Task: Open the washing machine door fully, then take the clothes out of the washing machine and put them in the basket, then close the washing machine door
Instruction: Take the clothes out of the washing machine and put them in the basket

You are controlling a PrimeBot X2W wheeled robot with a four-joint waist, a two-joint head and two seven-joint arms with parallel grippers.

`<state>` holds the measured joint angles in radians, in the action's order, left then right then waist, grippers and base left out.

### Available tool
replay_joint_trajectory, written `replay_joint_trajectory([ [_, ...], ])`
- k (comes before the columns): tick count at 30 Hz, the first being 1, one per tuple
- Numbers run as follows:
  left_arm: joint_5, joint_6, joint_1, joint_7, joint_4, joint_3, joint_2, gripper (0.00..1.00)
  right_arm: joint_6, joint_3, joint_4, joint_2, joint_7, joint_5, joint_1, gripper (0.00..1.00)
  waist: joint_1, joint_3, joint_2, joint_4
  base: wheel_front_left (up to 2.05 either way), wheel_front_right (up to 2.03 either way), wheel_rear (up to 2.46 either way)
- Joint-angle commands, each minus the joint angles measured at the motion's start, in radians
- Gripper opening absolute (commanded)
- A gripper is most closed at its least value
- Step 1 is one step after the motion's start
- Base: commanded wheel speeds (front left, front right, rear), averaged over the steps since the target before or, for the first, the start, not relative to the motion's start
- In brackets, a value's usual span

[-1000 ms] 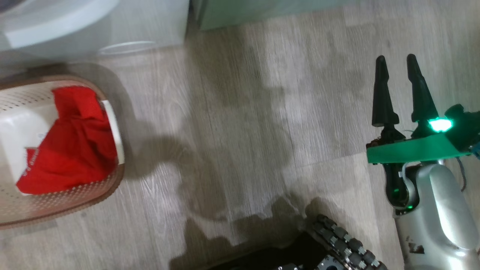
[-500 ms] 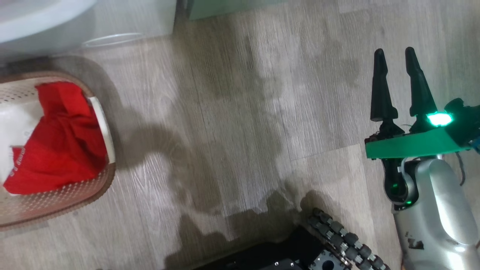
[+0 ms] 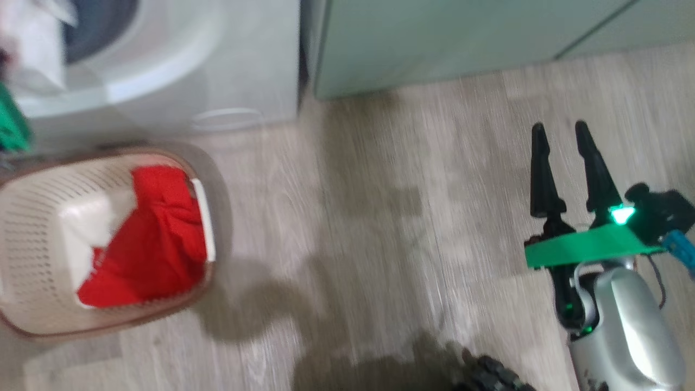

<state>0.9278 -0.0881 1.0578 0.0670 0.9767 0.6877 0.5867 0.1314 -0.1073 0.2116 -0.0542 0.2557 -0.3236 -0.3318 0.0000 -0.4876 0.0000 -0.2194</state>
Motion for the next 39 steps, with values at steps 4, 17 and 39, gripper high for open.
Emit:
replay_joint_trajectory([
  [4, -0.004, 0.012, -0.065, -0.057, 0.023, -0.012, -0.006, 0.00, -0.001, -0.011, -0.016, 0.004, 0.006, 0.019, 0.057, 1.00, 0.0000, 0.142, 0.0000, 0.066, 0.00, 0.00, 0.00],
  [17, -0.013, 0.018, -0.332, -0.149, 0.104, 0.065, -0.175, 0.00, -0.001, 0.004, 0.001, 0.003, 0.006, 0.038, 0.155, 1.00, 0.0000, 0.282, 0.0000, 0.141, 0.00, 0.00, 0.00],
  [39, 0.015, 0.003, -0.419, -0.005, 0.299, 0.106, -0.283, 0.00, -0.001, -0.009, -0.032, -0.010, 0.006, 0.038, 0.073, 1.00, 0.0000, 0.051, 0.0000, 0.047, 0.00, 0.00, 0.00],
])
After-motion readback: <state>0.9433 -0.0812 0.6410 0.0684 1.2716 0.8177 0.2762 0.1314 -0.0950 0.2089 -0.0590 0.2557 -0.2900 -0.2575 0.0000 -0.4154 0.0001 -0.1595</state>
